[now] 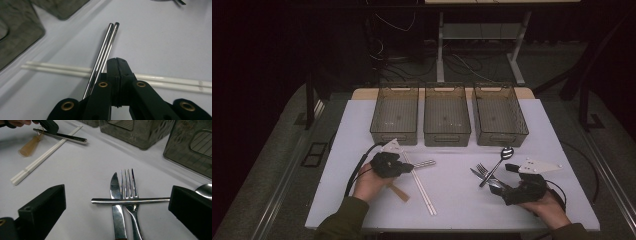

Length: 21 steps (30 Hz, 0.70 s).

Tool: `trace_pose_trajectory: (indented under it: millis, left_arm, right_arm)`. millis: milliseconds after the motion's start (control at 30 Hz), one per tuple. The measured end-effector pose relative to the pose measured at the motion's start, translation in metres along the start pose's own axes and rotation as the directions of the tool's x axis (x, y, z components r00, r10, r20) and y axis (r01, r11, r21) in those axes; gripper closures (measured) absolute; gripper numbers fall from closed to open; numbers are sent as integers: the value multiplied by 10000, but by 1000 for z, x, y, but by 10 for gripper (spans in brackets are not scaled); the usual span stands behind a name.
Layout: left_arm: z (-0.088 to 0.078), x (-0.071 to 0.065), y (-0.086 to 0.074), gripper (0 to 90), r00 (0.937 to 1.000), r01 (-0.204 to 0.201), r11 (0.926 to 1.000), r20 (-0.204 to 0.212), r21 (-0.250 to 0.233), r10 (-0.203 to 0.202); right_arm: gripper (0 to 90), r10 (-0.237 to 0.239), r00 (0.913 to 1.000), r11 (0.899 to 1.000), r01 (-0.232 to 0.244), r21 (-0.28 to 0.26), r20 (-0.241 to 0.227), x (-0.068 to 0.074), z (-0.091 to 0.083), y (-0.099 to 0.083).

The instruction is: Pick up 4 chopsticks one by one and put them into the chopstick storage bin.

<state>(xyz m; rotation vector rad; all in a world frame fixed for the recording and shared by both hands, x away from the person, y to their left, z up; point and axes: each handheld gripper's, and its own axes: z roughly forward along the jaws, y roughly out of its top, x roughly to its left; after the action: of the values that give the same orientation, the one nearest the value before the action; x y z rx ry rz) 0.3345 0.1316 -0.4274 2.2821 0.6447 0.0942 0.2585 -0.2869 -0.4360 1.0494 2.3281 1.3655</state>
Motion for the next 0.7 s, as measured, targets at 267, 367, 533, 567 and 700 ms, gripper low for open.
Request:
trace_pose_trajectory:
  millis: [267, 367, 533, 567, 700]
  left_arm:
    - [23, -7, 18, 892, 9996, -252, 9991, 116, 335, 248]
    - [29, -6, 22, 892, 9989, -462, 9975, 150, 542, 455]
    - [38, -7, 25, 892, 9987, -516, 9957, 88, 765, 511]
    - [39, -5, 26, 892, 9984, -573, 9949, 78, 835, 568]
    - [42, -2, 26, 892, 9988, -480, 9945, -6, 929, 483]
  right_arm:
    - [15, 11, 10000, 10000, -11, -15, -12, 0, 0, 0]
    - [15, 18, 10000, 10000, -18, -24, -11, 0, 0, 0]
    - [15, 48, 10000, 10000, -48, -23, -18, 0, 0, 0]
    - [15, 51, 10000, 10000, -51, -31, -16, 0, 0, 0]
    - [15, 51, 10000, 10000, -51, -28, -24, 0, 0, 0]
